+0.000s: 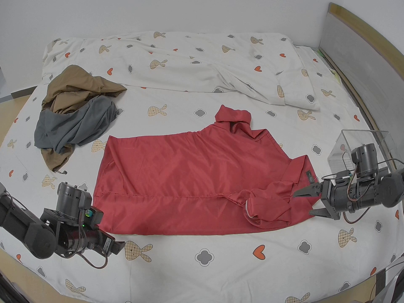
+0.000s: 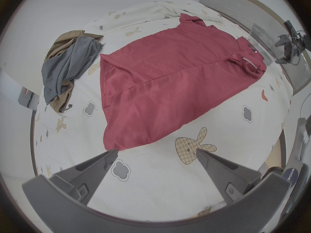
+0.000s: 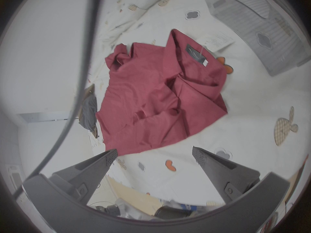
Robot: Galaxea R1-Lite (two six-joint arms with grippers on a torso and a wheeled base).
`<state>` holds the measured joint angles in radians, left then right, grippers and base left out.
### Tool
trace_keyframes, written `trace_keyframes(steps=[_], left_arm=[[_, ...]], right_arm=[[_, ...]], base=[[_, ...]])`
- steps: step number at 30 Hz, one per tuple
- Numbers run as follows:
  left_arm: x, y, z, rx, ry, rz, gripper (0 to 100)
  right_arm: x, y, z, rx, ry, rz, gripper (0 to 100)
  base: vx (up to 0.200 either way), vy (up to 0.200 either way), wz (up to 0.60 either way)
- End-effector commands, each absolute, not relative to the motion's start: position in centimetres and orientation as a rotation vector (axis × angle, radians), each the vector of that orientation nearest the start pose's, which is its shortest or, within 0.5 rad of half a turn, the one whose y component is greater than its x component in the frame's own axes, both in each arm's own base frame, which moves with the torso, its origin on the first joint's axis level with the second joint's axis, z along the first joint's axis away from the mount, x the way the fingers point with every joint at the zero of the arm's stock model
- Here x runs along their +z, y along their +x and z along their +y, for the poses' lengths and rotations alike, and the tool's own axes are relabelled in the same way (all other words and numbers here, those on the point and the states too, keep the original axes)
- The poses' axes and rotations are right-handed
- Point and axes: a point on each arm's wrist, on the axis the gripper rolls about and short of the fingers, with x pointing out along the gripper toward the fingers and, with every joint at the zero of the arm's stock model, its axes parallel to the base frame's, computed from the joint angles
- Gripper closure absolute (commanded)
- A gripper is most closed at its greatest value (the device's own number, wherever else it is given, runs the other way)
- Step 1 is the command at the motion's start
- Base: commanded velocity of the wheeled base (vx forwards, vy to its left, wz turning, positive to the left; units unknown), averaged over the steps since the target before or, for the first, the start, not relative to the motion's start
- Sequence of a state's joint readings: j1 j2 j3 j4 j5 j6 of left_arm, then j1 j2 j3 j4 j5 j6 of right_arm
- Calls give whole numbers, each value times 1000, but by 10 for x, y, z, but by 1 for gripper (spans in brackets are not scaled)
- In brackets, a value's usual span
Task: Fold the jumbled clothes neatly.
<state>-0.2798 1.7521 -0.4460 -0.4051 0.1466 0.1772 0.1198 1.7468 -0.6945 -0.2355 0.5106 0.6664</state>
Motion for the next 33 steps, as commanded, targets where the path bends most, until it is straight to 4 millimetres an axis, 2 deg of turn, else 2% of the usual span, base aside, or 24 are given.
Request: trace_keyframes(steps=[1,2,6,9,10,11,12,13,14,16,20,24,33], left_arm=[[23,213,-75,-170,501,844,0],[21,214,-75,-148,524,832,0],[23,216,-78,-143,594,804,0],[27,217,-79,-136,633,786,0],[32,219,-79,-130,688,762,0],[32,219,-79,-130,688,762,0],[36,221,-79,-128,745,742,0],[36,221,-79,-128,745,742,0],[42,227,-80,-122,784,718,0],[43,233,-83,-123,830,704,0],[45,246,-85,-100,889,691,0],[43,260,-86,-95,918,691,0],[25,281,-83,-94,969,738,0]], right_arm=[[64,221,44,447,647,733,0],[69,220,43,488,561,654,0],[83,210,45,551,352,586,0],[88,208,47,503,303,618,0],[97,208,48,421,262,635,0],[97,208,48,421,262,635,0],[108,211,49,374,223,630,0],[108,211,49,374,223,630,0],[119,210,49,381,184,624,0],[127,210,48,396,123,629,0],[128,213,45,405,-57,668,0],[122,216,46,336,-207,695,0],[122,224,50,328,-241,690,0]], base=[[0,0,0],[0,0,0],[0,0,0],[0,0,0],[0,0,0],[0,0,0],[0,0,0],[0,0,0],[0,0,0],[0,0,0],[0,0,0],[0,0,0],[0,0,0]])
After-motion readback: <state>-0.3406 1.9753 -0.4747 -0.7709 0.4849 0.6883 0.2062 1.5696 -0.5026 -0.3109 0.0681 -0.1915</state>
